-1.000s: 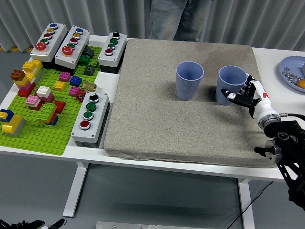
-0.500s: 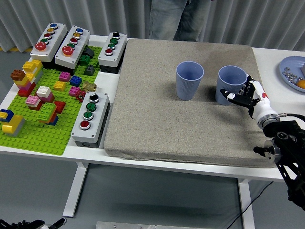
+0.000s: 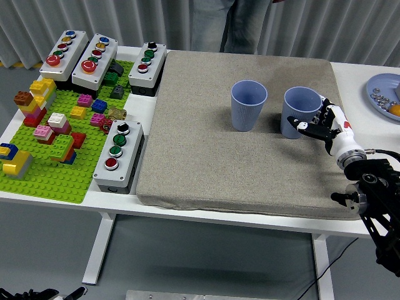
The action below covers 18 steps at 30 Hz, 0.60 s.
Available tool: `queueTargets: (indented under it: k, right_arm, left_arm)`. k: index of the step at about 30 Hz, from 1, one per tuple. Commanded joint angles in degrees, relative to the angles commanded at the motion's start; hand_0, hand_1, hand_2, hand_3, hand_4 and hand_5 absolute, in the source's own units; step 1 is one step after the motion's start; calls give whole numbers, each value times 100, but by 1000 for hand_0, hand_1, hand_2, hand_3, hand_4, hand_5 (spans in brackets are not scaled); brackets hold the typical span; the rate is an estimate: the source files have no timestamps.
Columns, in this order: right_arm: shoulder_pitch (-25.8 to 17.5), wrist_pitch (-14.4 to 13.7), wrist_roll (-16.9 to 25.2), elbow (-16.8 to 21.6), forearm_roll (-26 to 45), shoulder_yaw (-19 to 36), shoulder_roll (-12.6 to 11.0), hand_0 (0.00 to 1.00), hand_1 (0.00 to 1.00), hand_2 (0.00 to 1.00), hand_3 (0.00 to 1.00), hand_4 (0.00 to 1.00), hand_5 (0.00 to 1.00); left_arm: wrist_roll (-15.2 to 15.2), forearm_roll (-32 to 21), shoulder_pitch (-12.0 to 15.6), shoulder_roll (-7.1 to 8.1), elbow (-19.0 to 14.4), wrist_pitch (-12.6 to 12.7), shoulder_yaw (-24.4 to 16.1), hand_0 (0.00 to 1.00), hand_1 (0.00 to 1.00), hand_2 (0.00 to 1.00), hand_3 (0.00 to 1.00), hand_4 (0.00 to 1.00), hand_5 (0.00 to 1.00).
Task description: Pick cup pour cup place
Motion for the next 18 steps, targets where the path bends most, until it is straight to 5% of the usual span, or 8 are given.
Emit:
queueTargets:
  k: [18]
  right_arm:
    - [-30,13,-23,61,-9,40,-11,762,656,557,657,799,82]
  left_arm:
    - [-2,5,20,1,0,-5,1,767,754,807,646,504,990]
